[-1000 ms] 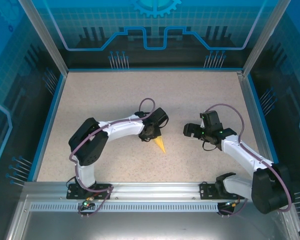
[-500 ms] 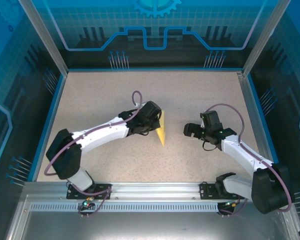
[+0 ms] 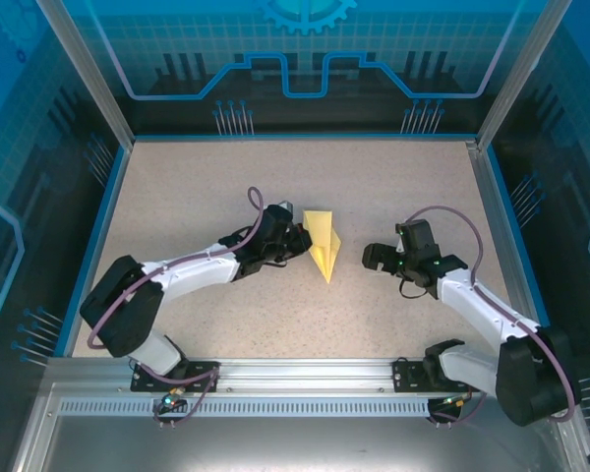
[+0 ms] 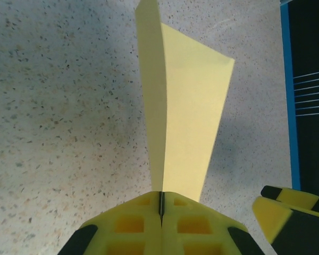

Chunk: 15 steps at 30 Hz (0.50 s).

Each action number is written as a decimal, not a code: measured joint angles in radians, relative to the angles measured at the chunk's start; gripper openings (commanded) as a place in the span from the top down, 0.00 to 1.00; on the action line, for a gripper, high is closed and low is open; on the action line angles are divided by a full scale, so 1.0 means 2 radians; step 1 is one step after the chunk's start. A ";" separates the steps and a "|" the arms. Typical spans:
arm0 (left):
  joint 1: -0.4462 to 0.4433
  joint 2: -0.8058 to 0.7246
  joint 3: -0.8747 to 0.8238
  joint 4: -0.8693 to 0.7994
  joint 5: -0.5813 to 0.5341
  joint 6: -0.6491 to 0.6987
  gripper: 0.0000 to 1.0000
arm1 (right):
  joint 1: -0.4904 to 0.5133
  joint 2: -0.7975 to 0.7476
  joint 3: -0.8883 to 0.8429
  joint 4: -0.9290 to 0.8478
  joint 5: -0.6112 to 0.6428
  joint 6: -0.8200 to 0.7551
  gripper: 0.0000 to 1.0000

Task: Fold a paper plane with a square sheet of paper (pick it up from the middle)
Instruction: Move a paper plane to the center of the table.

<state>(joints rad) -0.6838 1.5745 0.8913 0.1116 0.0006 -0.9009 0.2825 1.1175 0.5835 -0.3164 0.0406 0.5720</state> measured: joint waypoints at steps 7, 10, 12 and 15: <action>0.020 0.061 -0.014 0.093 0.070 -0.009 1.00 | -0.003 -0.025 -0.014 0.036 -0.088 0.002 0.03; 0.027 0.086 -0.019 0.120 0.093 -0.011 1.00 | -0.003 -0.016 -0.014 0.055 -0.143 0.010 0.07; 0.029 0.102 -0.023 0.134 0.104 -0.014 1.00 | -0.001 0.001 -0.014 0.070 -0.175 0.019 0.12; 0.030 0.123 -0.027 0.147 0.117 -0.020 1.00 | 0.014 0.040 -0.012 0.086 -0.203 0.031 0.21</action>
<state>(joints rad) -0.6235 1.8198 0.8368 0.4057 0.2337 -0.9405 0.3115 1.1973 0.5602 -0.1444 -0.3649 0.6342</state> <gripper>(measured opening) 0.068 0.841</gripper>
